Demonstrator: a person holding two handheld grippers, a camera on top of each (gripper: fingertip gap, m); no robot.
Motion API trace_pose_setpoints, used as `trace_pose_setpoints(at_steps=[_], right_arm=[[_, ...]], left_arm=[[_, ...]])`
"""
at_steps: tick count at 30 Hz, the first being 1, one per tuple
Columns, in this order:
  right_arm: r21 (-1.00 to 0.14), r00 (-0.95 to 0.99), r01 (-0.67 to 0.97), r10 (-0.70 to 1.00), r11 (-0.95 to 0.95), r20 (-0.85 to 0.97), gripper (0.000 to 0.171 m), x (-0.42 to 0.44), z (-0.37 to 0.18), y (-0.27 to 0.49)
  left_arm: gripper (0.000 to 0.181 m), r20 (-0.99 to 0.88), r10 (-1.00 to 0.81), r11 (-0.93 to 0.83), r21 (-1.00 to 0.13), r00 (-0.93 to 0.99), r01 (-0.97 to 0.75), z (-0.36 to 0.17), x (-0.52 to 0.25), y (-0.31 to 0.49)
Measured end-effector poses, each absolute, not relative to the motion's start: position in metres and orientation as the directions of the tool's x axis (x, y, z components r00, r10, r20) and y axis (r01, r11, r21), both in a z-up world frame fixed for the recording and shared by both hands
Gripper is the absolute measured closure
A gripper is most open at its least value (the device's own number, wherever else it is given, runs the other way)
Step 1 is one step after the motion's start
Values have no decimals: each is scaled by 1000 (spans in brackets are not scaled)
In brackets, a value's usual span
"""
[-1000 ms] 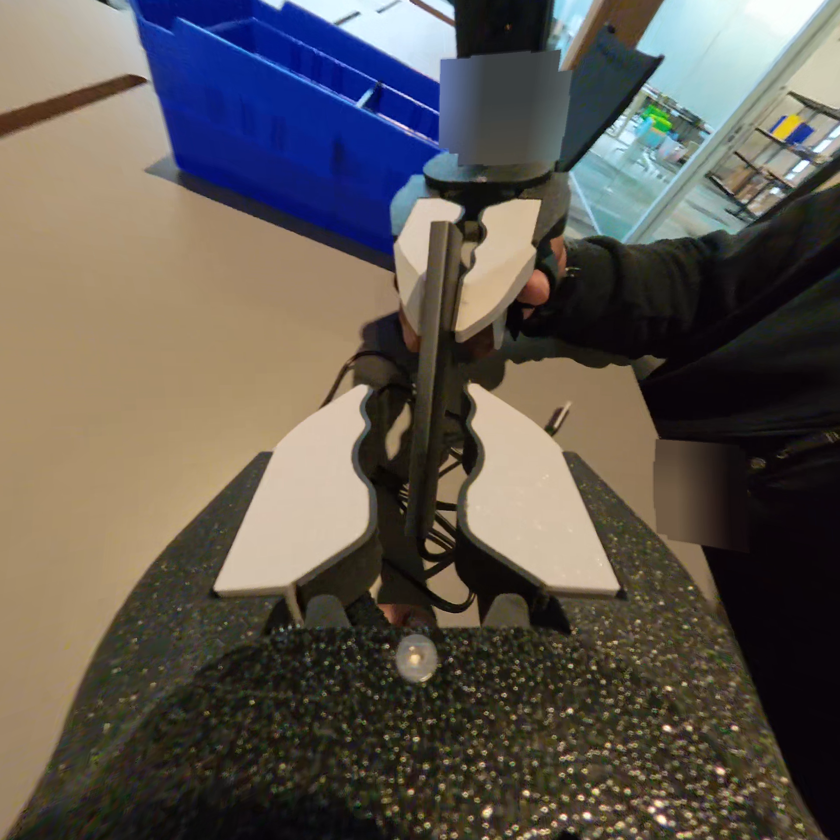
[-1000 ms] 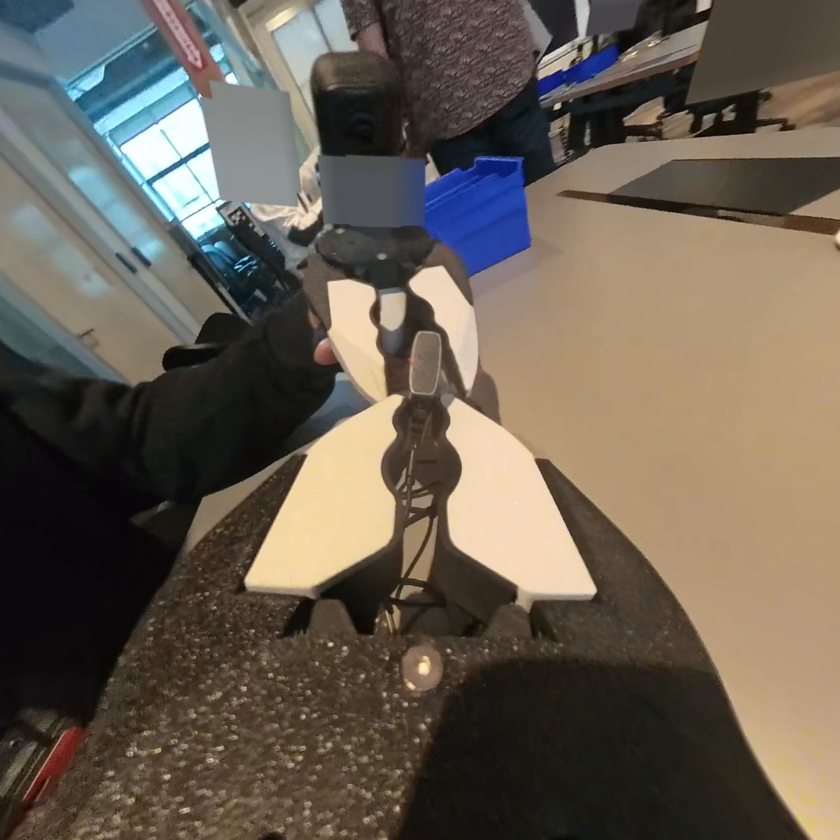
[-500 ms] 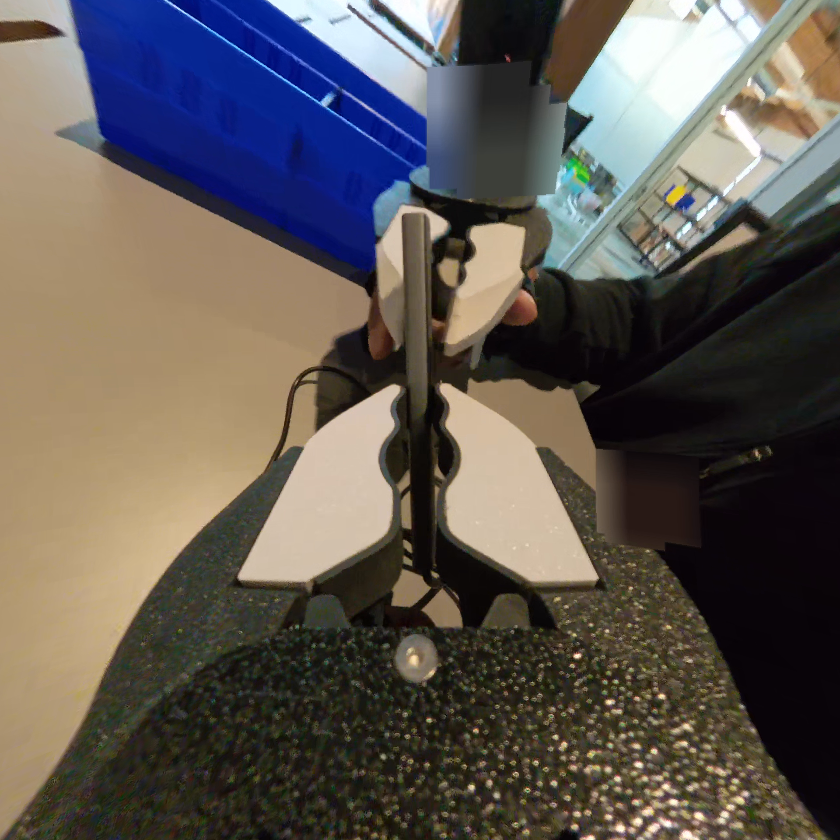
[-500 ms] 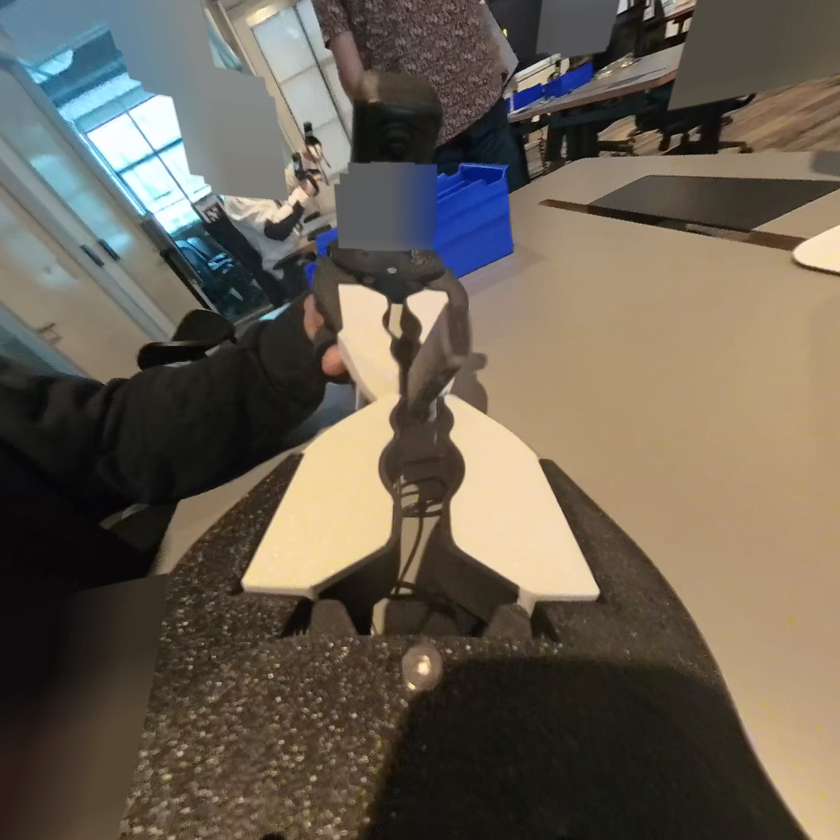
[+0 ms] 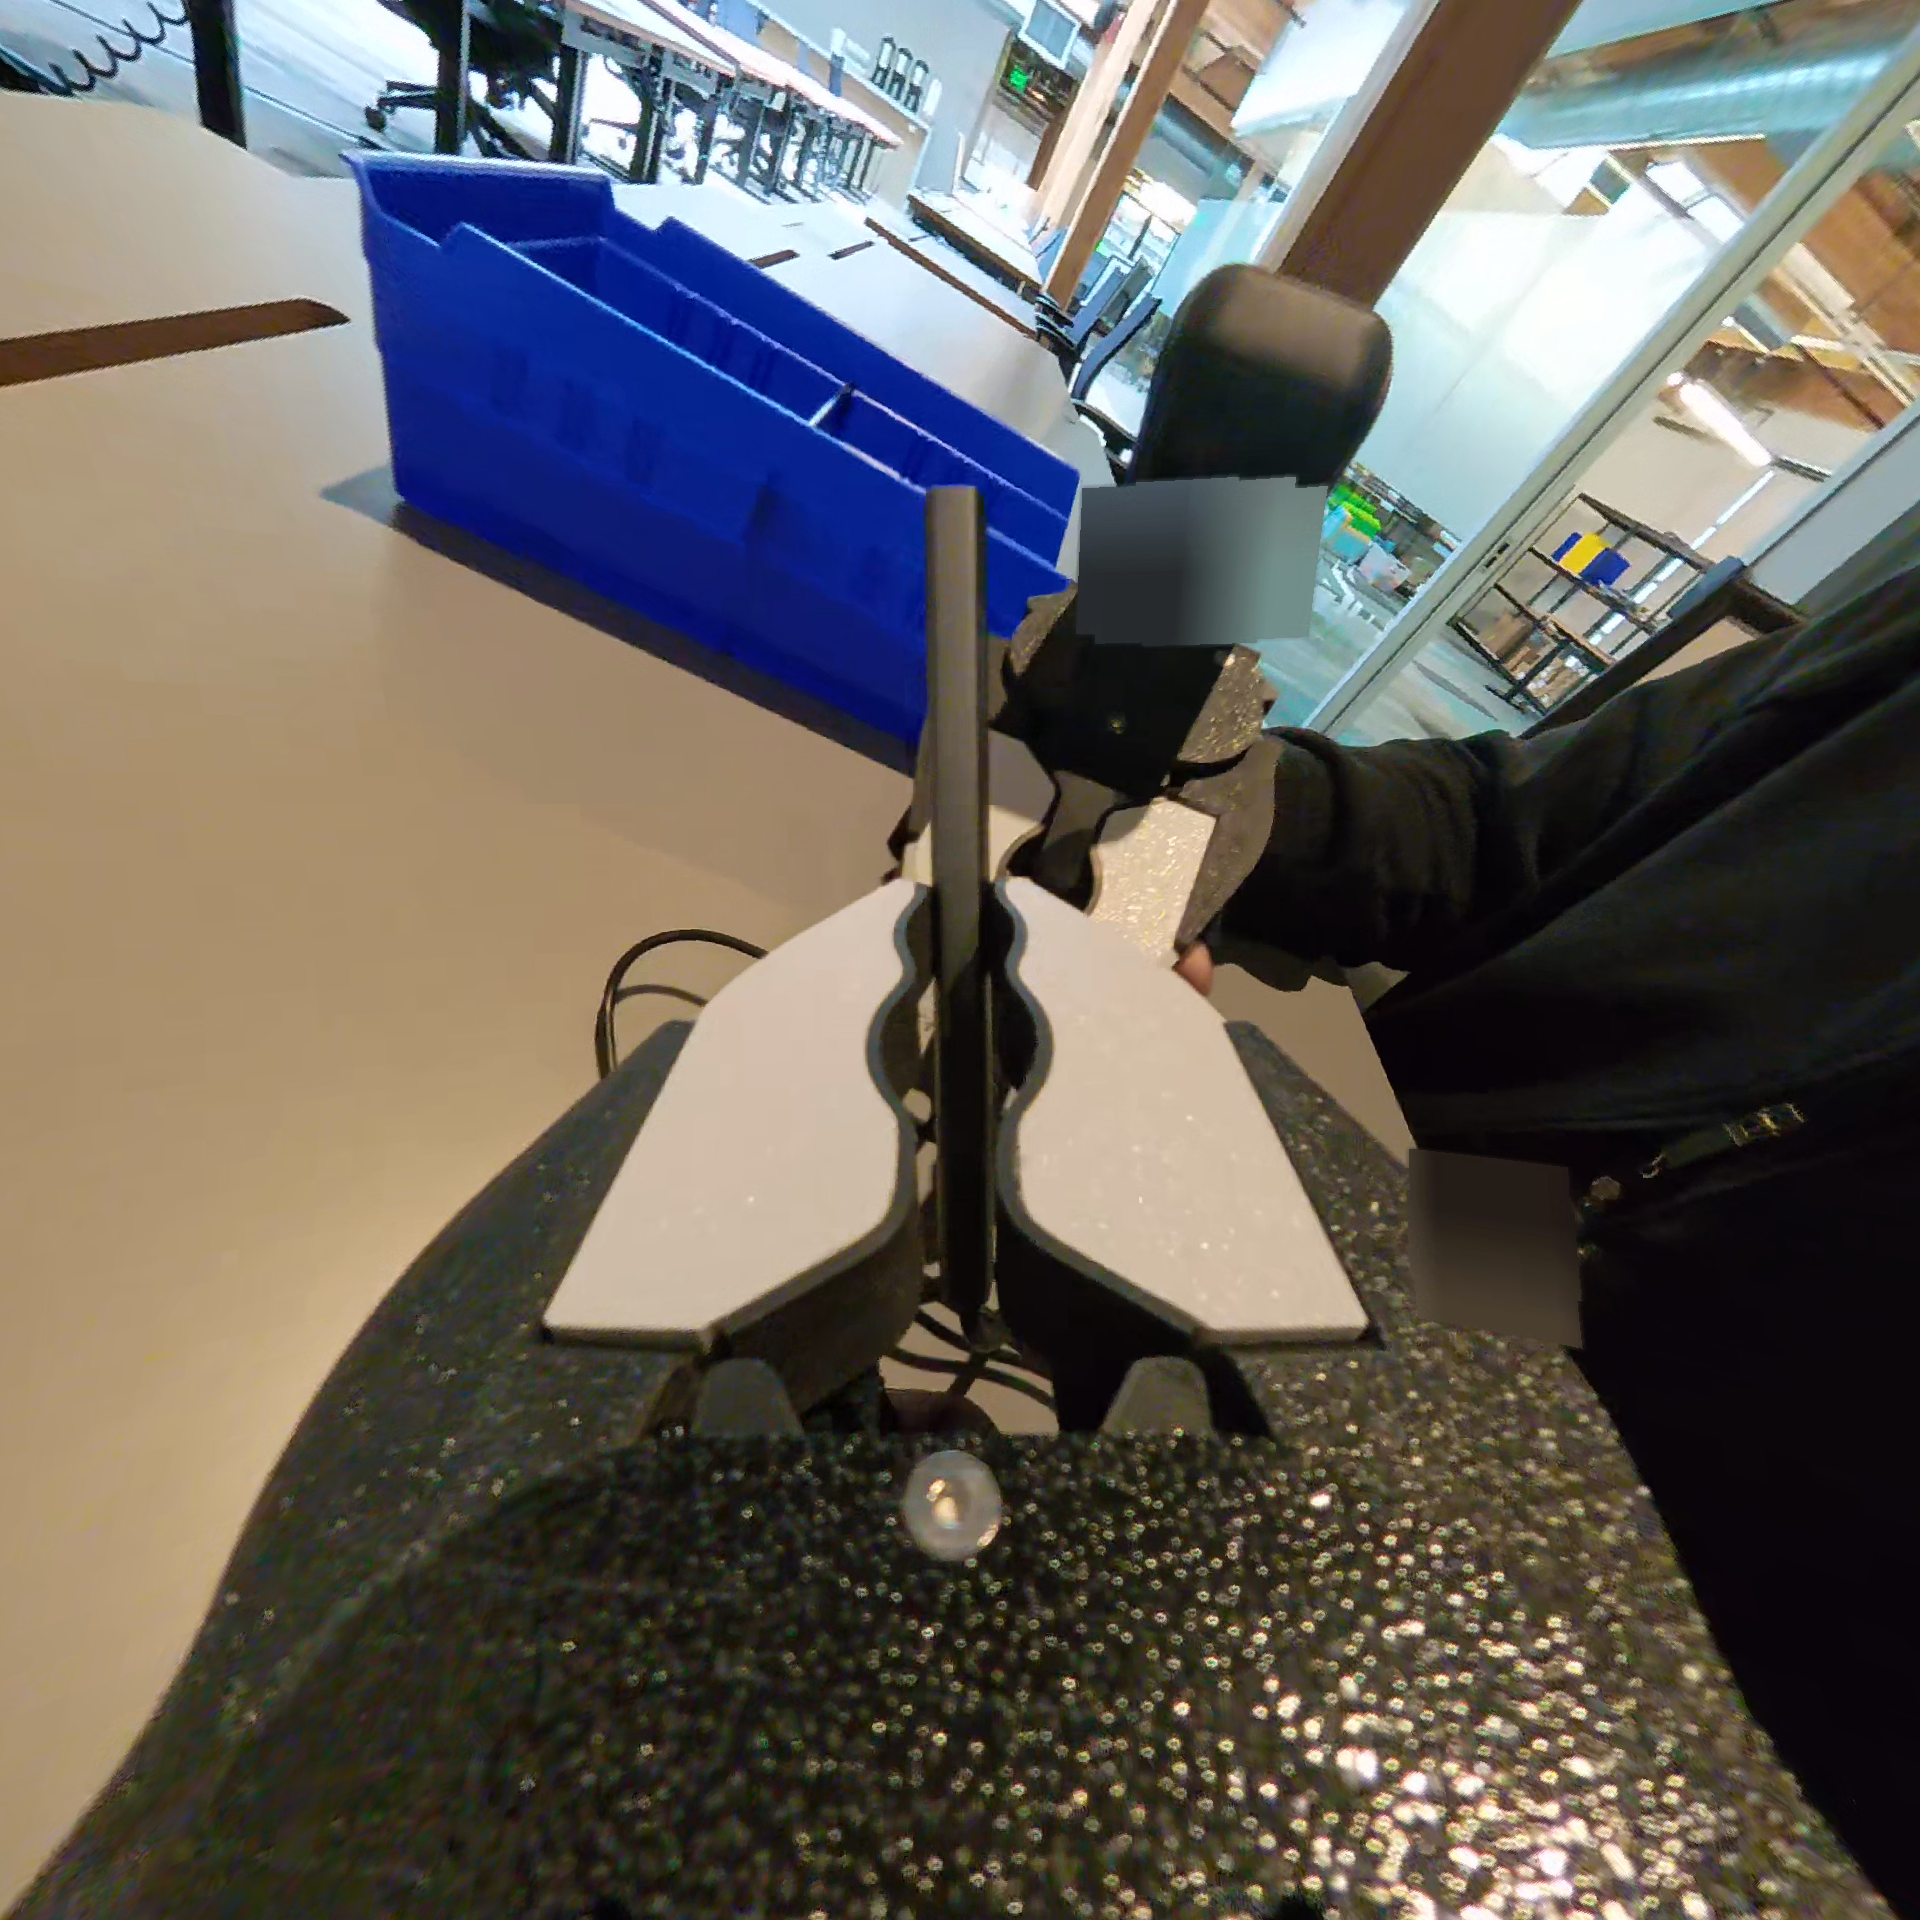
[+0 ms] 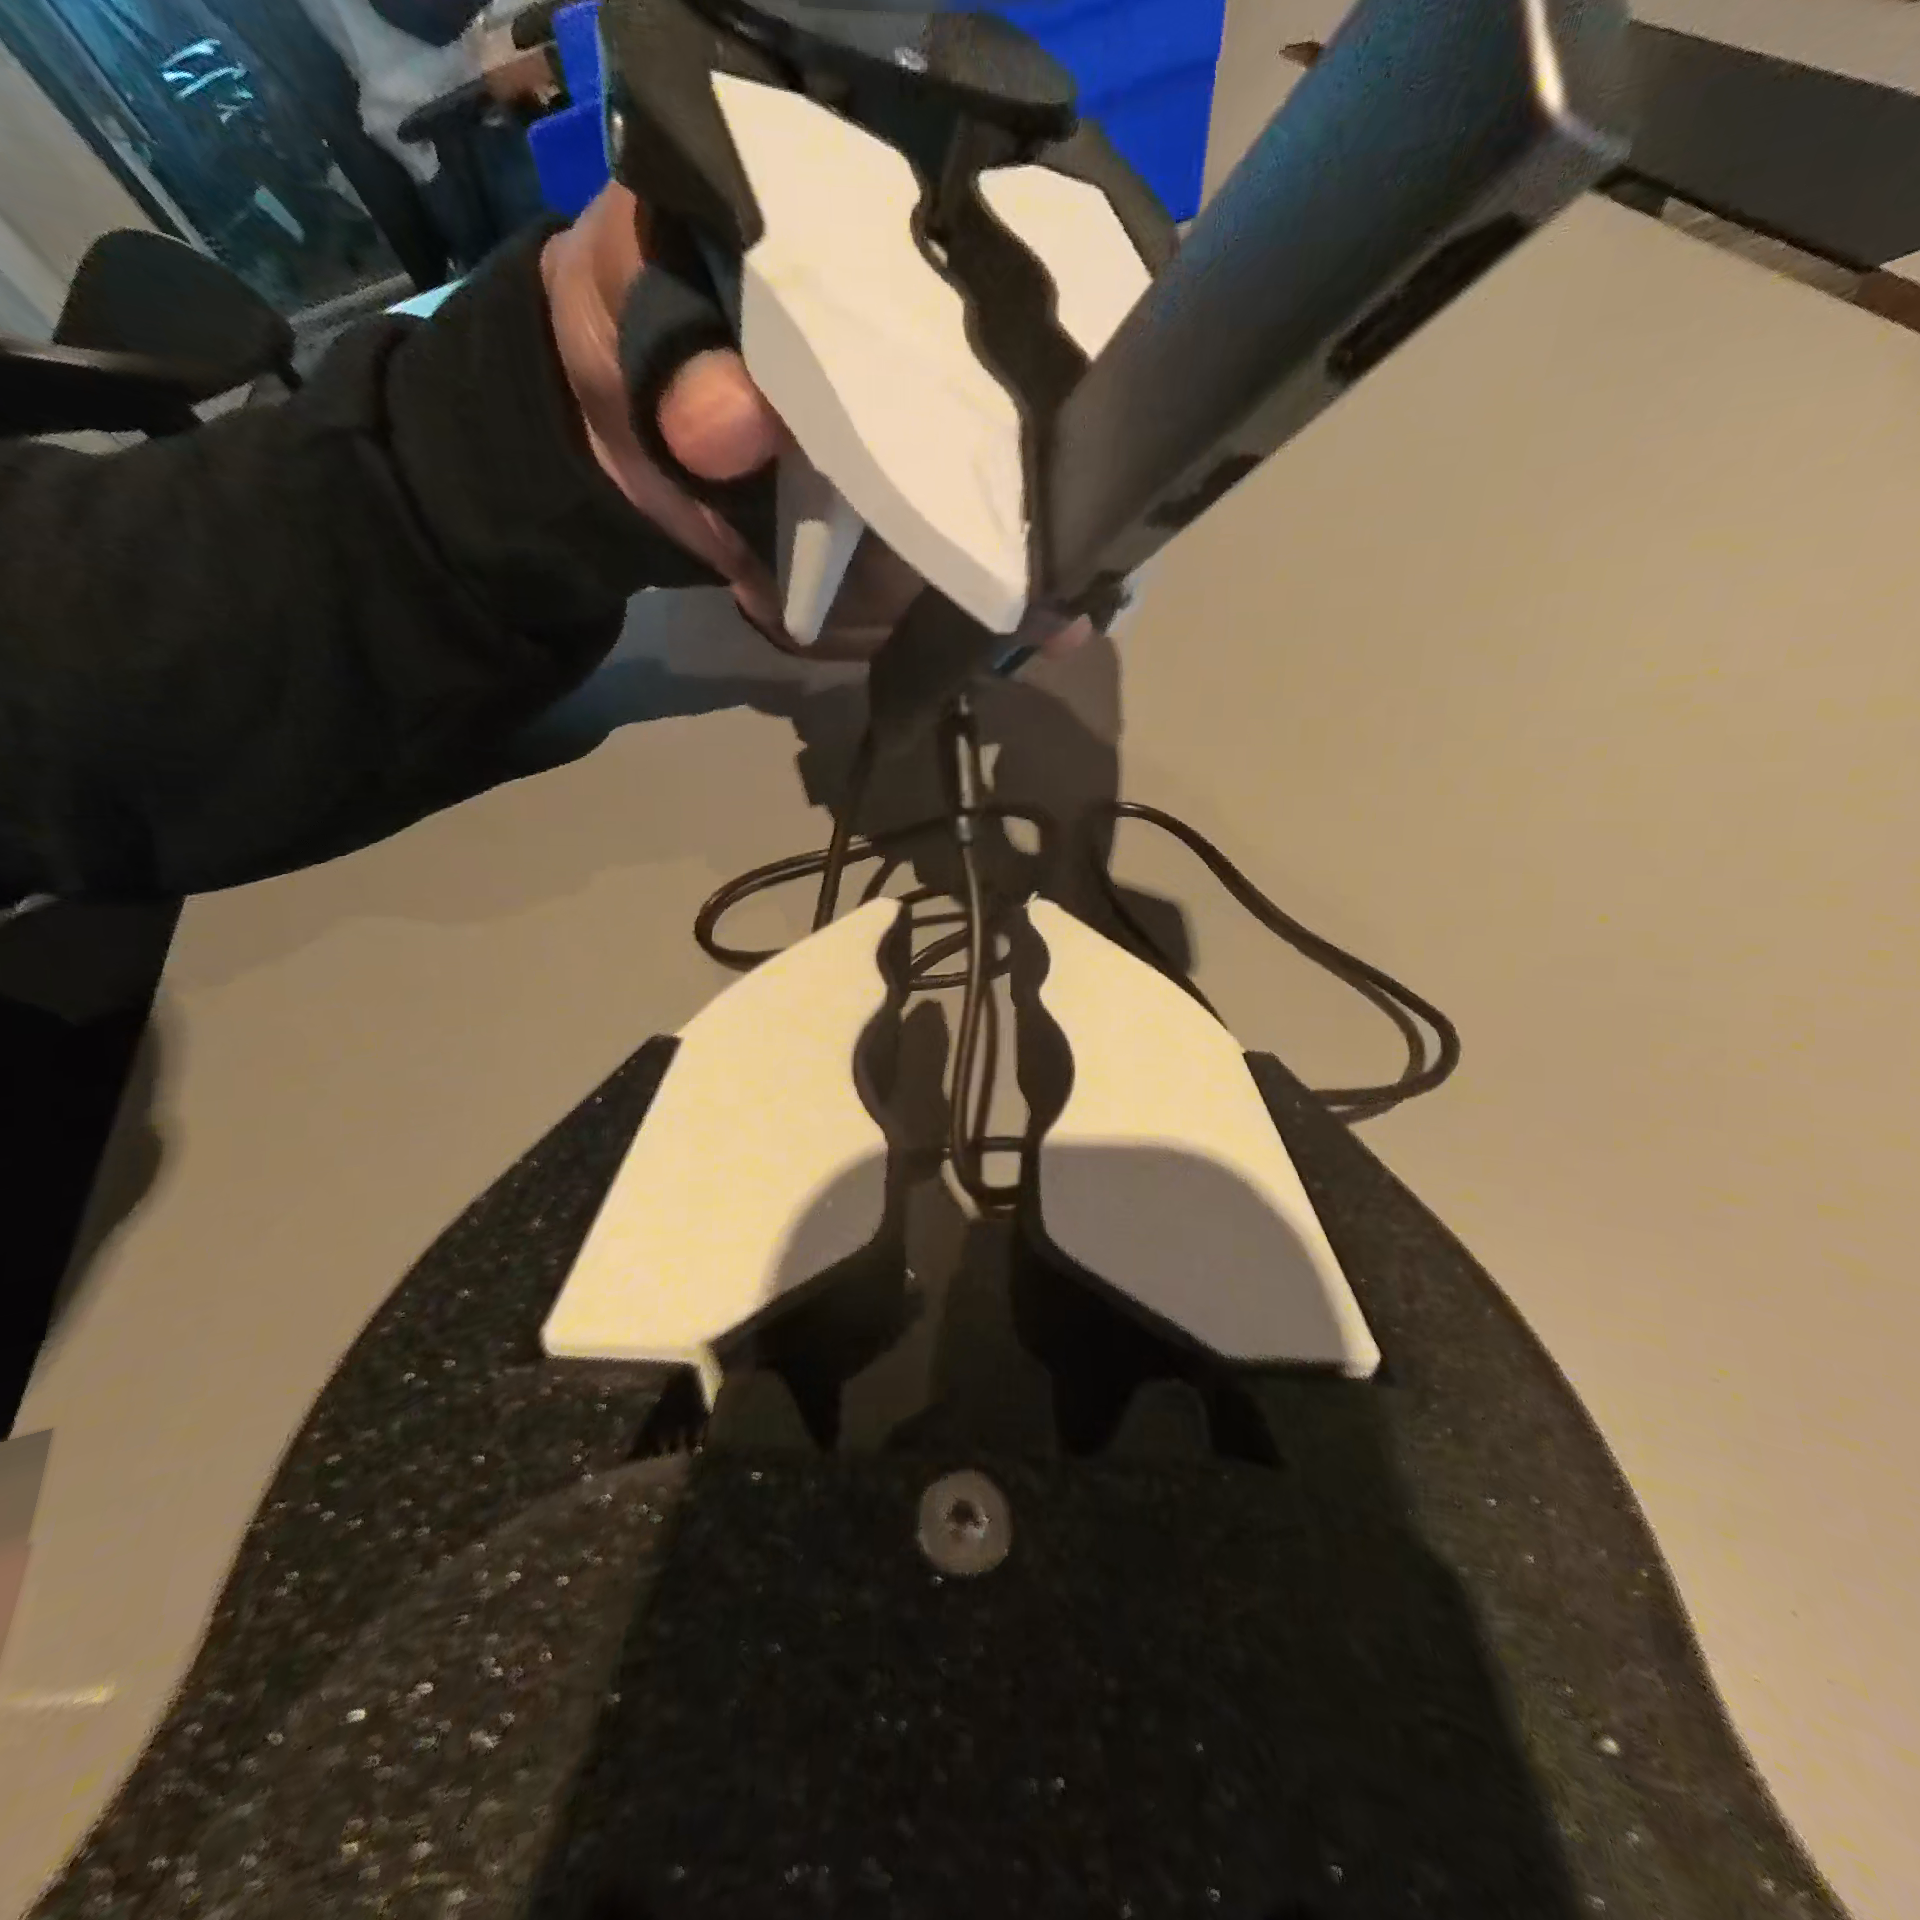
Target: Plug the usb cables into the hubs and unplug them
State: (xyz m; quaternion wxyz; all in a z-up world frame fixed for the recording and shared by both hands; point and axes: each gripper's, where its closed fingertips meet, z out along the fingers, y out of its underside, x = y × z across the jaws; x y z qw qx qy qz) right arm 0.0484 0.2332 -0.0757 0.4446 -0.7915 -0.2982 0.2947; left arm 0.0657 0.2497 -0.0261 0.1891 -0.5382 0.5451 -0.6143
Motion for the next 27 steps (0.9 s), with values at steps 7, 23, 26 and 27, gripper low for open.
trace_pose_setpoints(at_steps=[7,23,26,27], right_arm=[[-881,650,210,733,-425,-199,168,50,-76,233],[-854,661,366,749,-369,-41,168,49,-87,229],[-846,658,383,752,-371,-32,169,50,-88,229],[-843,659,388,751,-372,-28,169,51,-88,229]], left_arm=[[172,479,-799,-354,-863,-363,-359,-30,67,248],[172,471,-800,-323,-860,-372,-394,-36,69,240],[172,478,-794,-322,-855,-376,-406,-37,67,240],[172,481,-792,-323,-852,-375,-411,-39,66,241]])
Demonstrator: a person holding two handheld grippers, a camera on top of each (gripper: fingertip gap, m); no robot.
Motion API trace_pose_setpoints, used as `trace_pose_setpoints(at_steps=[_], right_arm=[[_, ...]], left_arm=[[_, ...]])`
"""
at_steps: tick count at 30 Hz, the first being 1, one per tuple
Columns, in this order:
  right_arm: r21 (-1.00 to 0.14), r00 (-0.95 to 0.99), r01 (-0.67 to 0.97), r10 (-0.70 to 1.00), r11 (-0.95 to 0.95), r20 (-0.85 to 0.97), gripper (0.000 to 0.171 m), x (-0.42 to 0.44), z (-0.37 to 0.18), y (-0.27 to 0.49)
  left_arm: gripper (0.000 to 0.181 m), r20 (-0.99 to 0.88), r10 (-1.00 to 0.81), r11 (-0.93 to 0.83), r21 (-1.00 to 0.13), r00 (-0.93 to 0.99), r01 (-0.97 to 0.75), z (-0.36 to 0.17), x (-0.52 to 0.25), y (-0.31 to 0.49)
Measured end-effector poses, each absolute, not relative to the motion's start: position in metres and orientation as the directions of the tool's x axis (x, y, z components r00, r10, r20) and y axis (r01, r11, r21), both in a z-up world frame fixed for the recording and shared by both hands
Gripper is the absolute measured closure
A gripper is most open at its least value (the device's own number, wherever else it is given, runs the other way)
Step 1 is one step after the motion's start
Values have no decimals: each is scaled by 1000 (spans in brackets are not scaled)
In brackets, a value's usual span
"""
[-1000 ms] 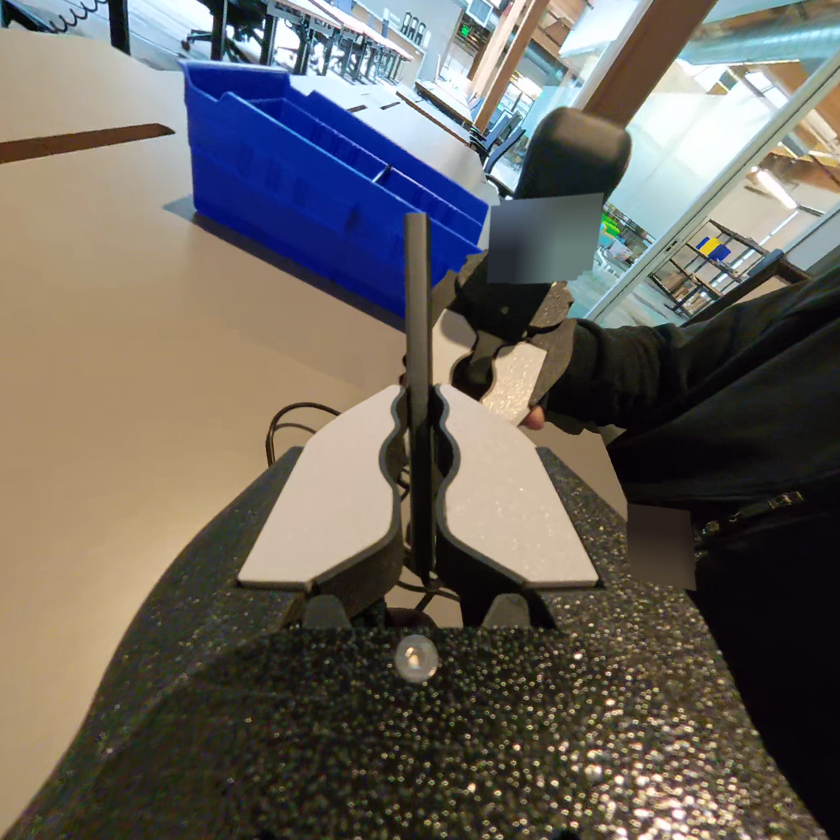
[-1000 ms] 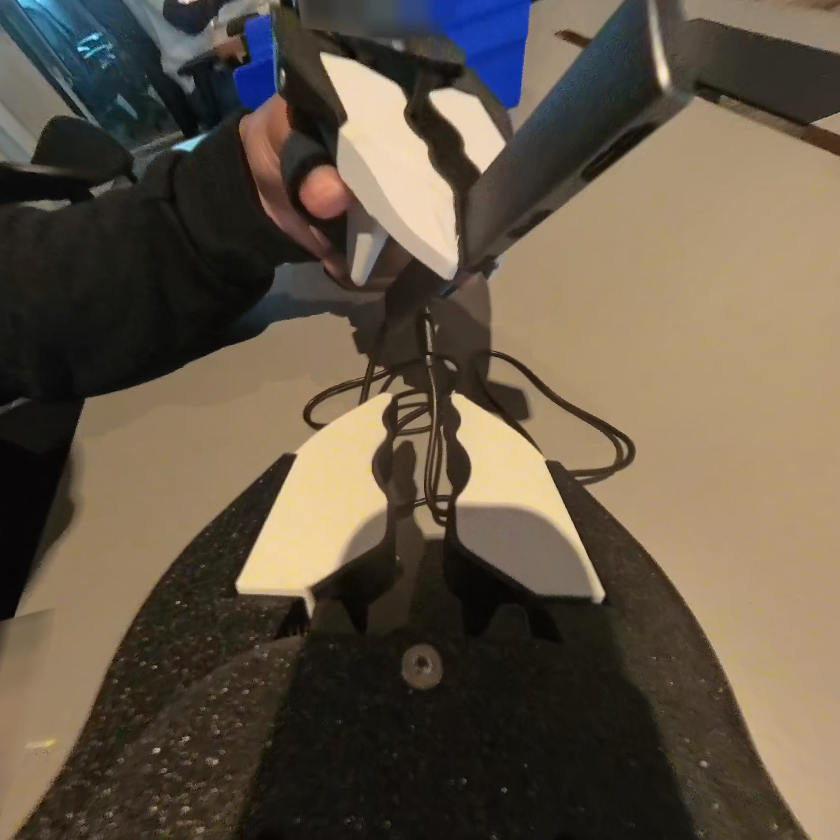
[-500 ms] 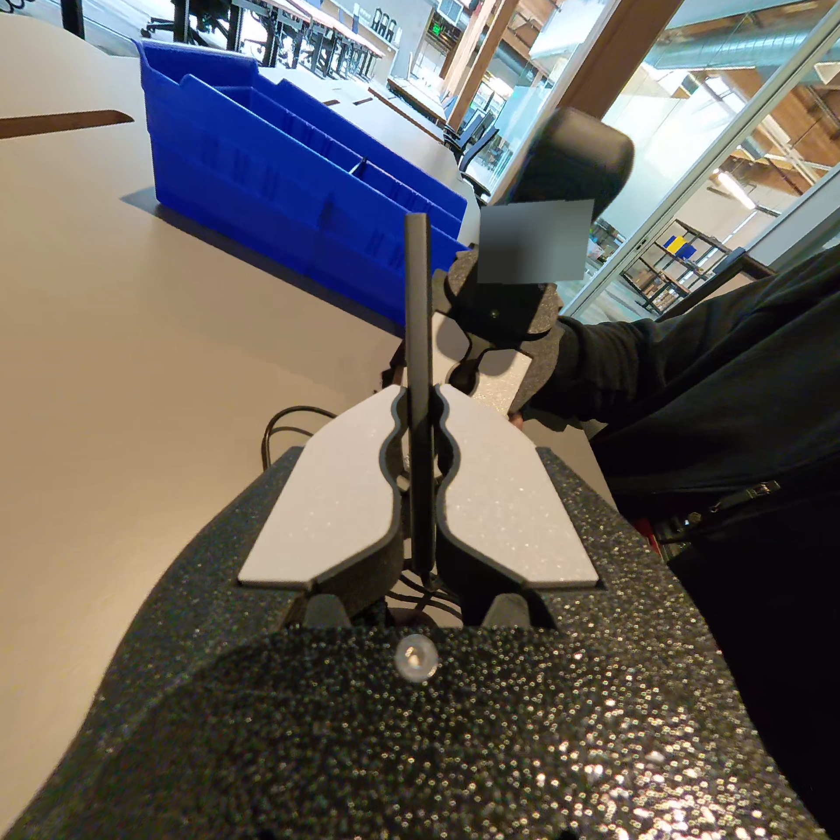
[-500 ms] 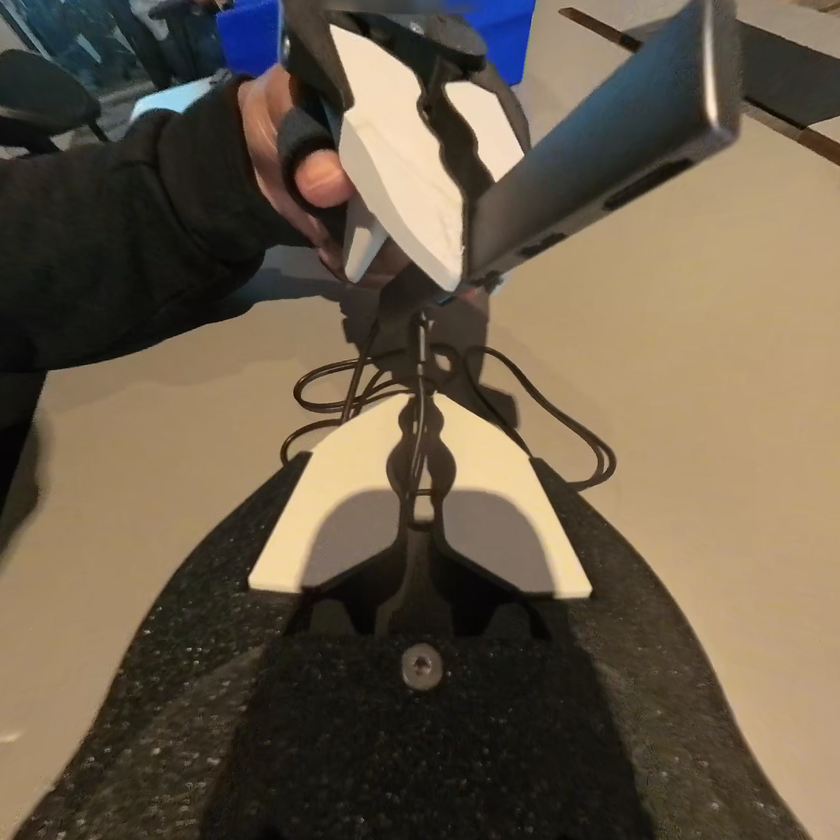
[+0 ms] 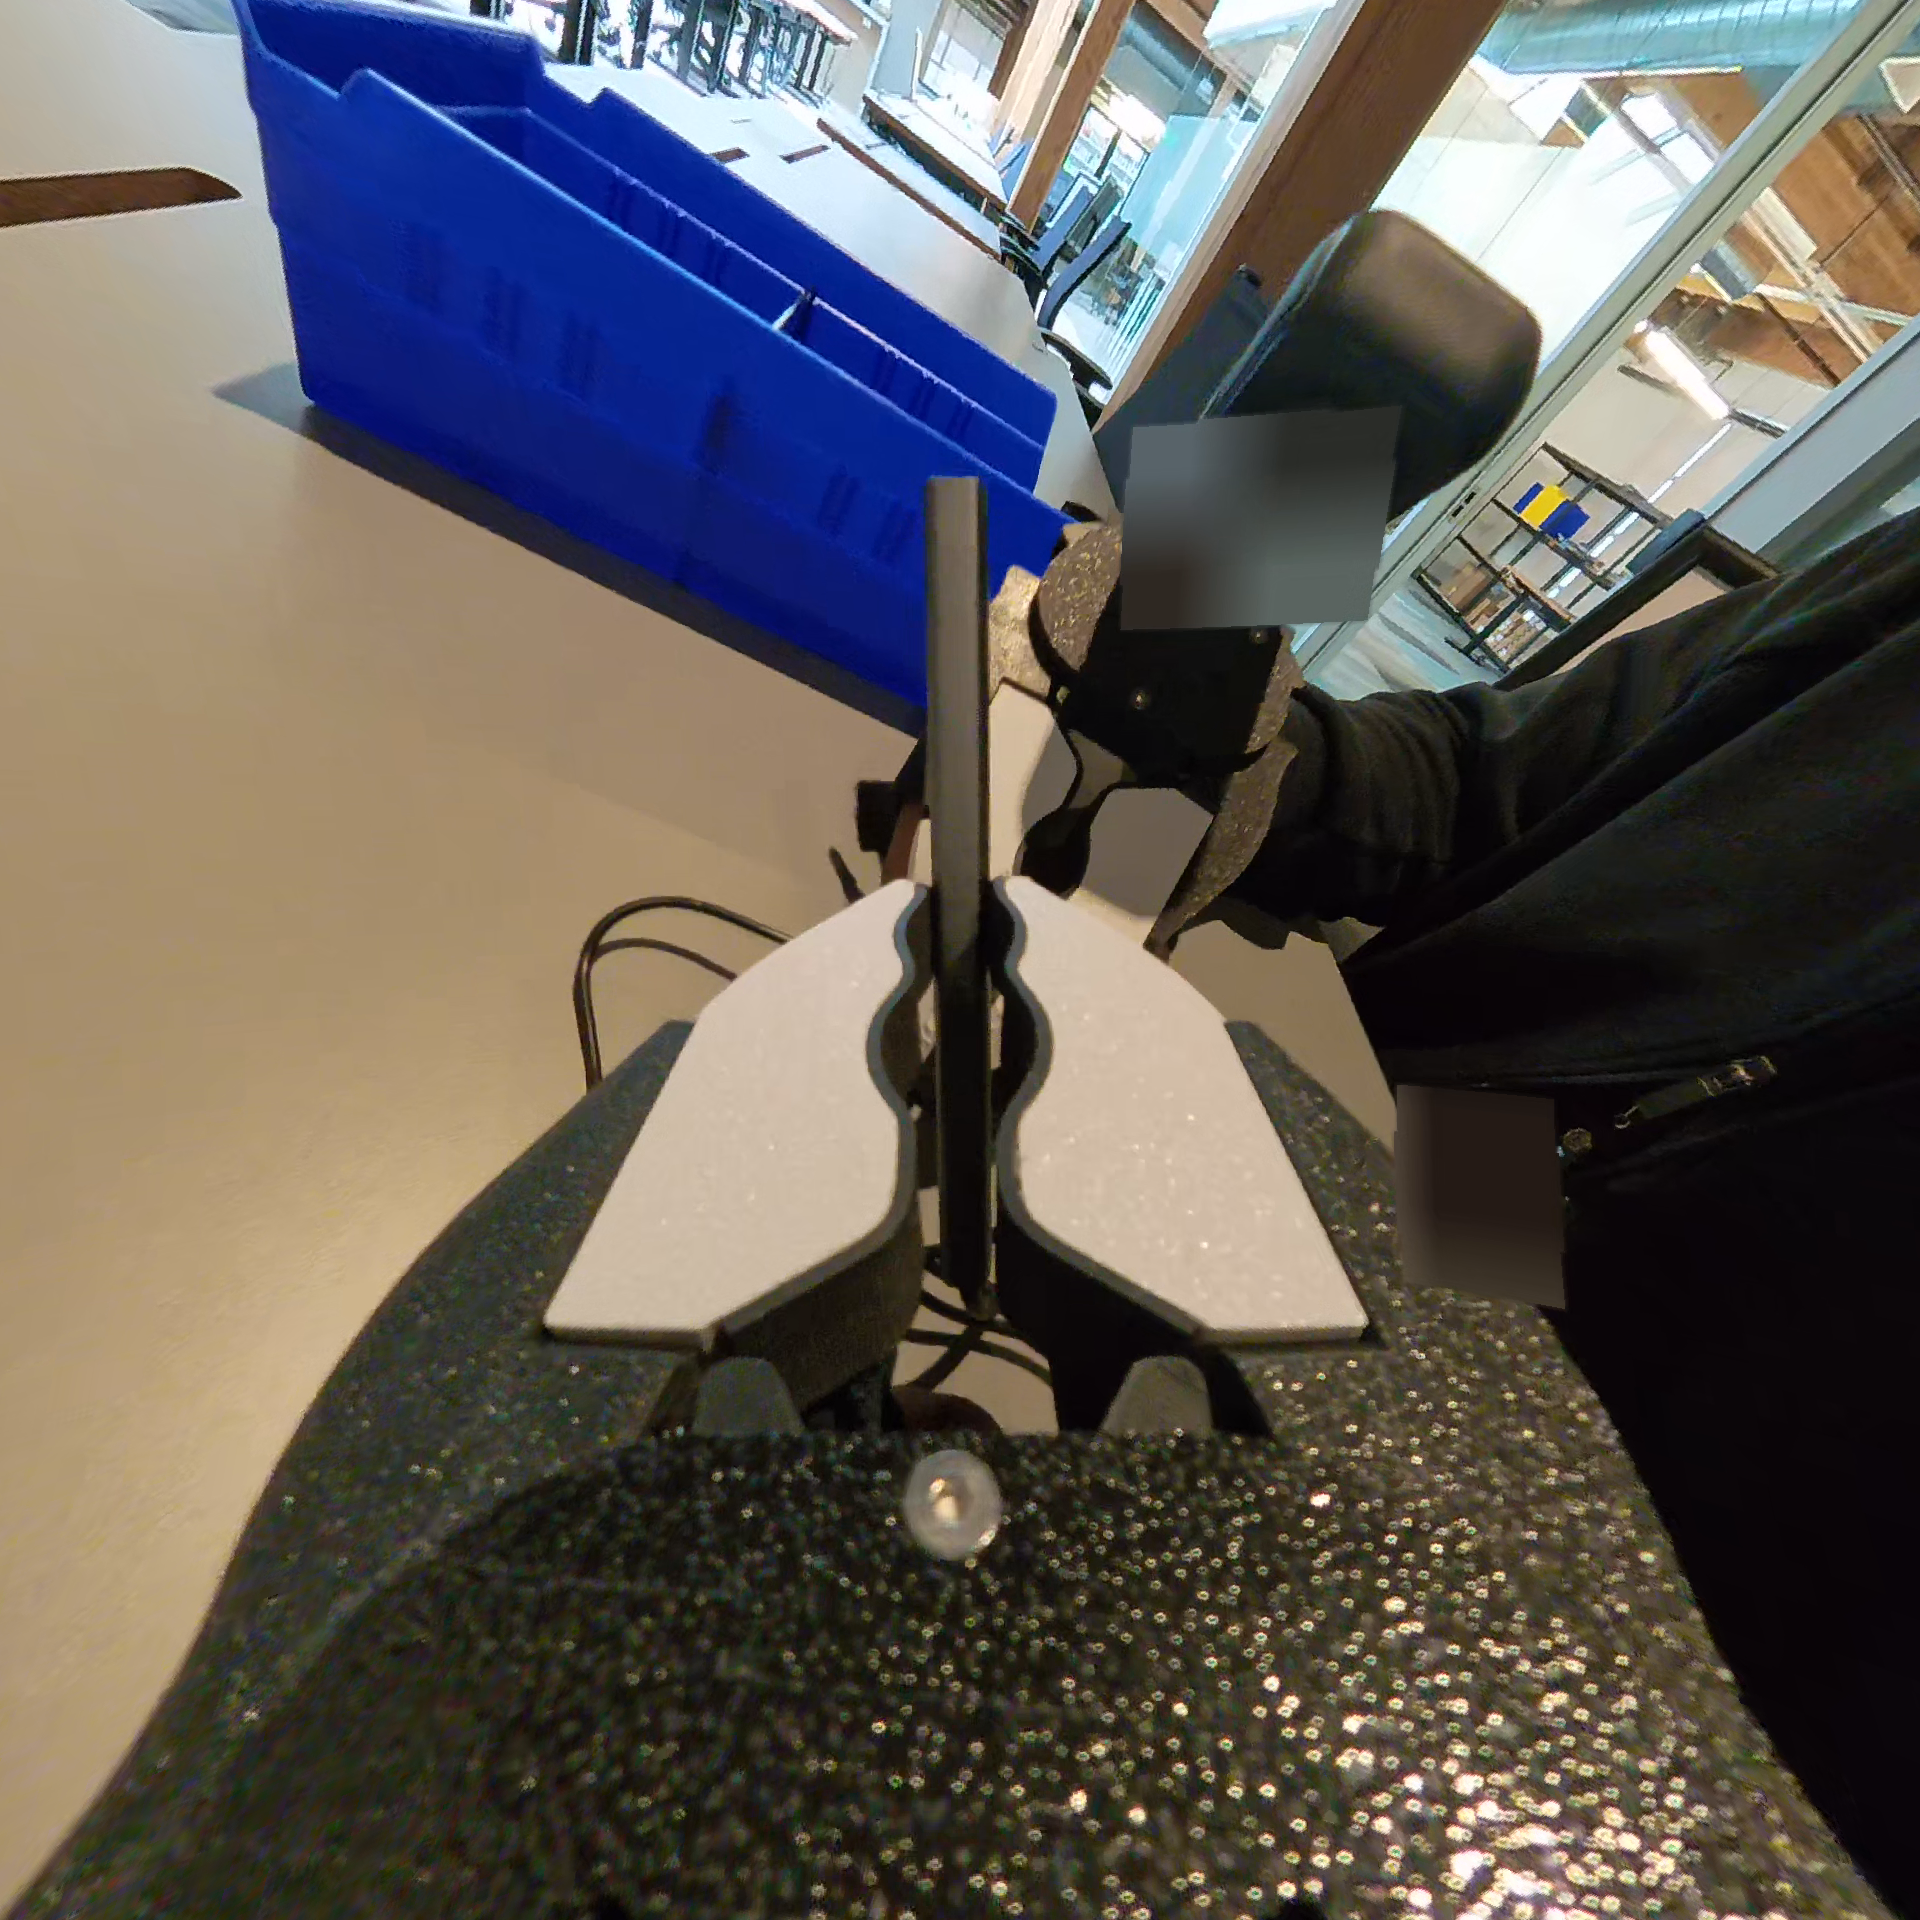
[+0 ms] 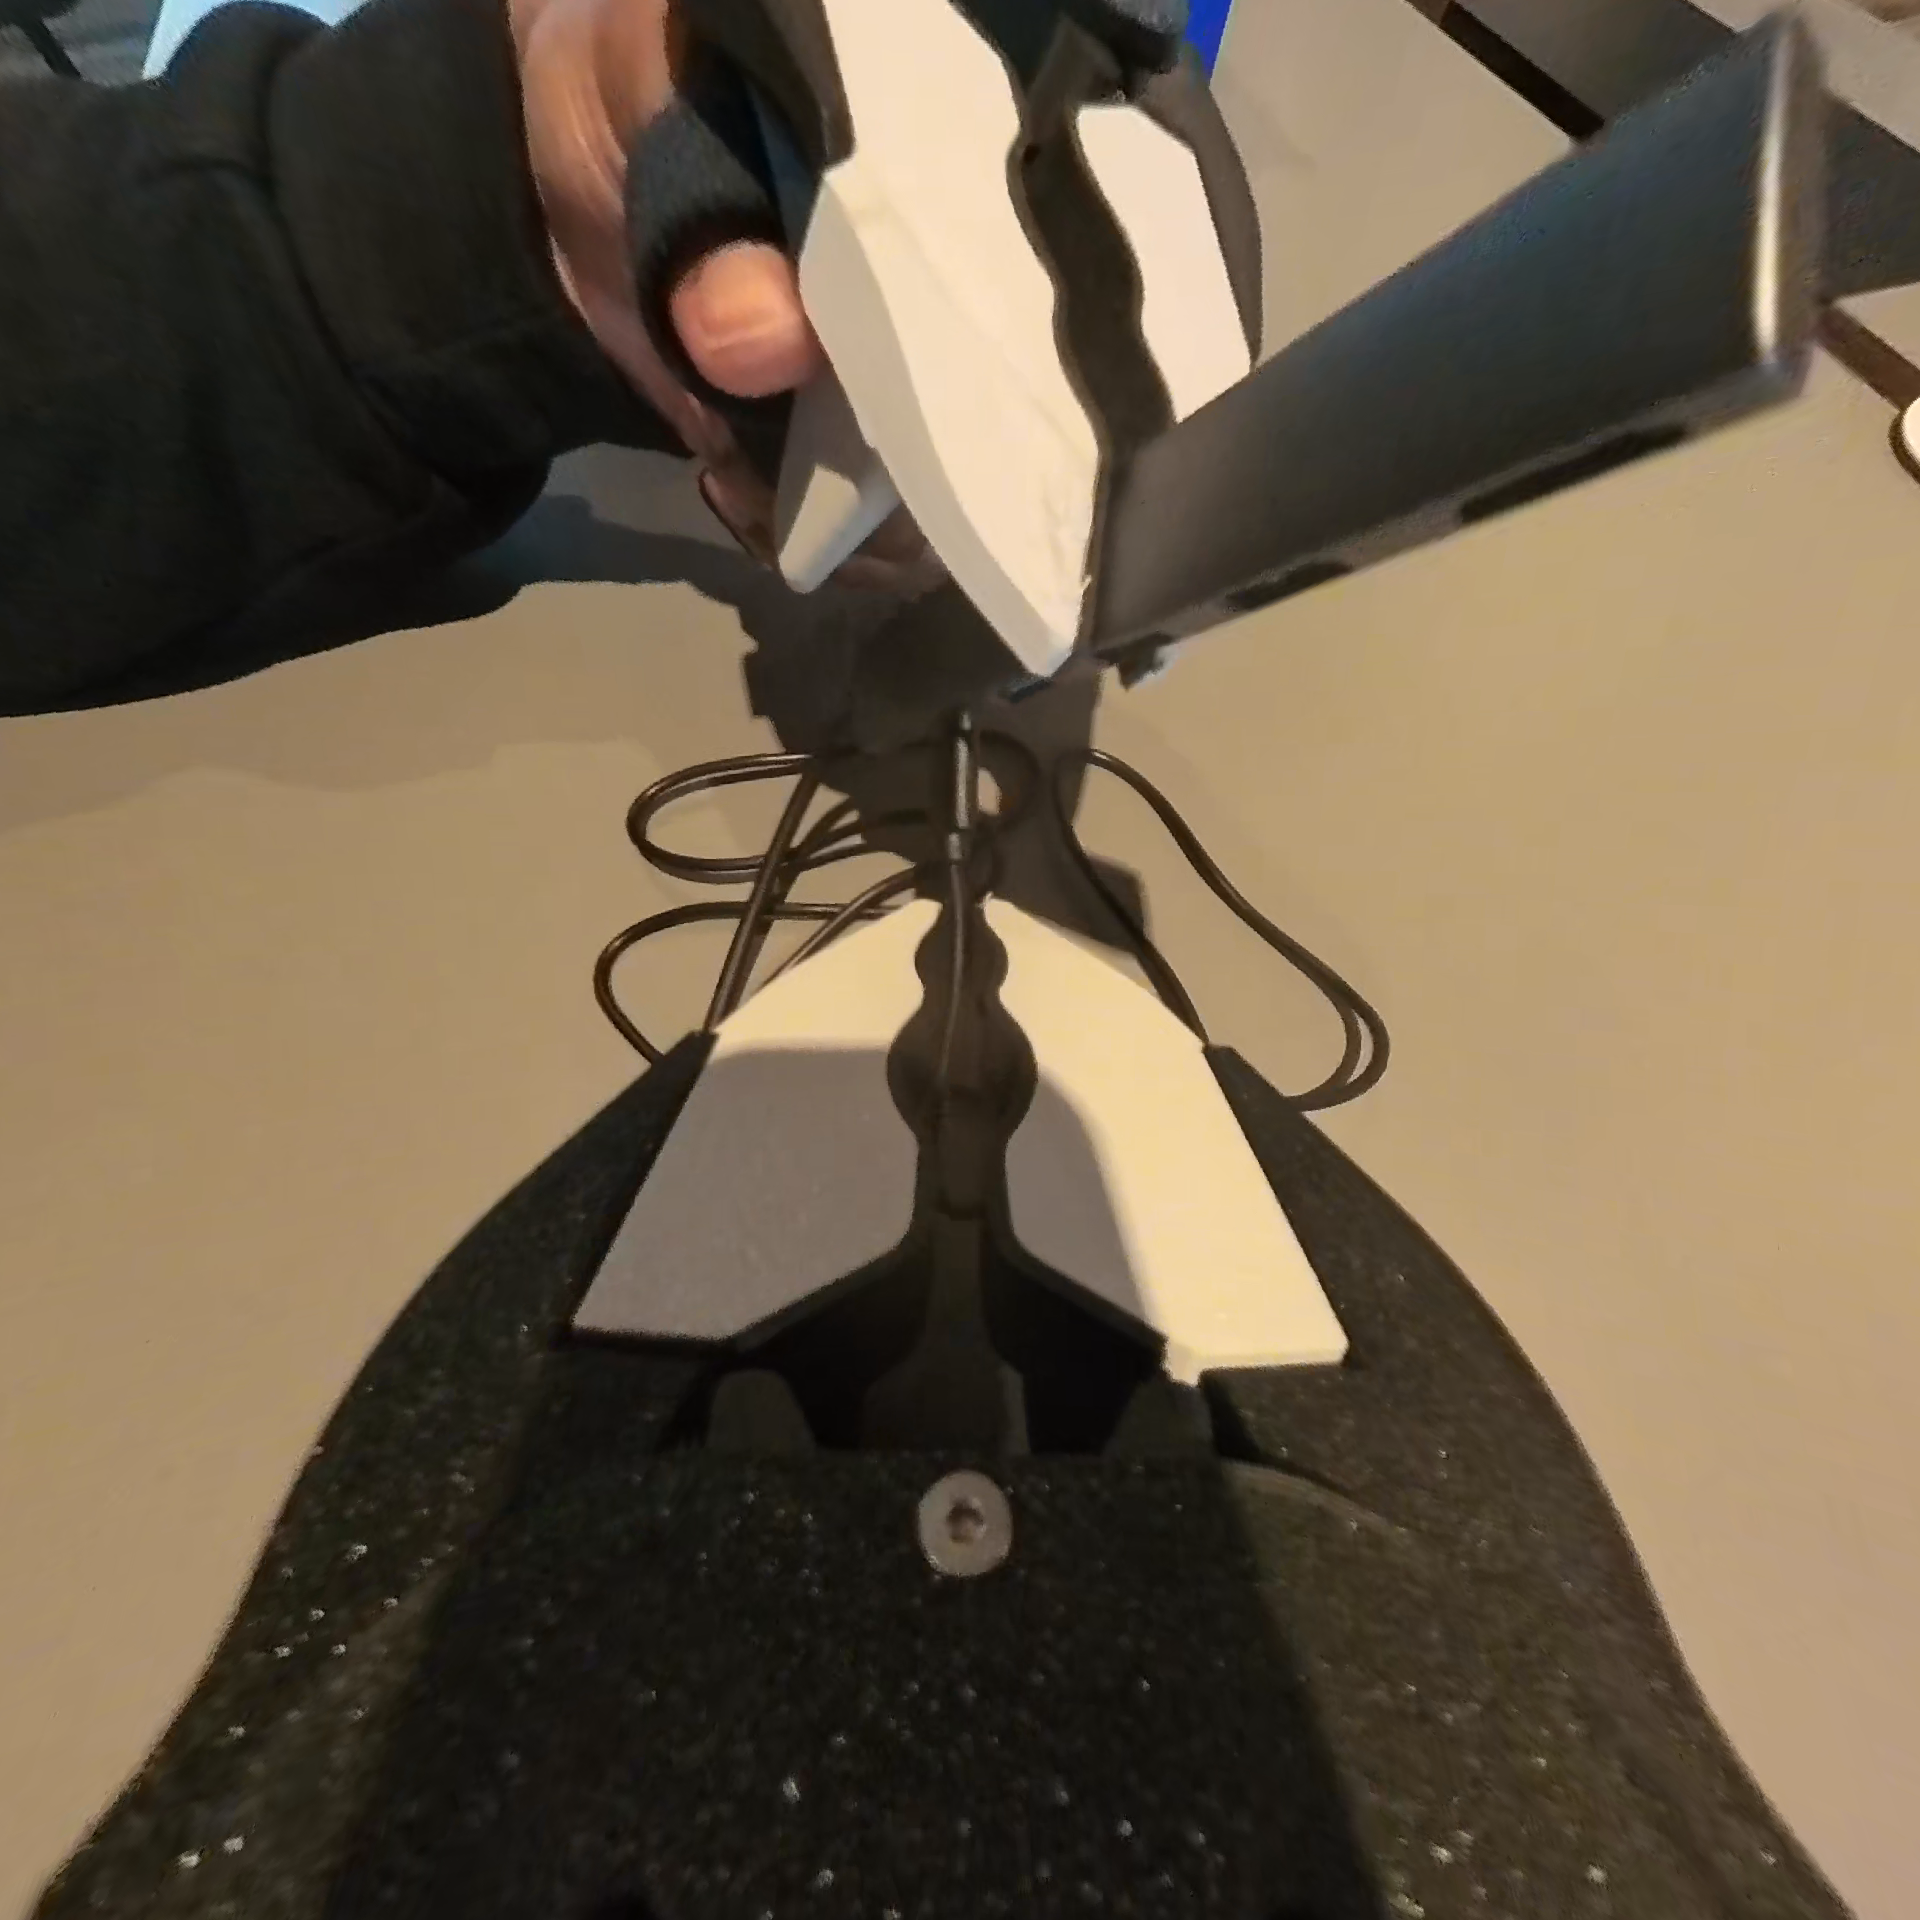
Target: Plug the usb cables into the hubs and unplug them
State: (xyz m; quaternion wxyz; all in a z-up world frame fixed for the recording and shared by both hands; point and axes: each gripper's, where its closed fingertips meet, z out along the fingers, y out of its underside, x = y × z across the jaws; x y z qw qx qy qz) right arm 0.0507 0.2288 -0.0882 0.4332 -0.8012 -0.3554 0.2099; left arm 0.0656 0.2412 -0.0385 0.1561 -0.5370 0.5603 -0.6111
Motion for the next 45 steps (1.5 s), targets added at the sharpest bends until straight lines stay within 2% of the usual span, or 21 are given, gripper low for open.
trace_pose_setpoints(at_steps=[7,13,19,25,30,37,40,45], right_arm=[[-856,678,345,733,-385,-56,169,58,-81,230],[-854,722,354,692,-382,-11,169,69,-82,235],[-873,758,263,647,-412,-77,169,90,-77,240],[-856,782,336,623,-393,22,169,91,-81,243],[-848,841,357,531,-392,109,169,110,-82,253],[-871,910,305,388,-385,147,170,135,-73,263],[-868,908,305,395,-393,140,169,134,-75,263],[-835,882,364,440,-412,168,169,125,-85,260]], left_arm=[[172,530,-767,-376,-828,-361,-415,-39,61,249],[172,540,-762,-370,-816,-357,-444,-39,50,252],[172,534,-793,-416,-826,-292,-382,-36,36,281],[172,517,-806,-413,-841,-289,-350,-28,24,289],[172,475,-809,-416,-879,-348,-232,2,-4,298],[172,441,-882,-442,-896,-166,-31,25,-49,352],[172,456,-887,-459,-888,-70,35,25,-56,373],[171,498,-863,-498,-867,81,31,4,-40,393]])
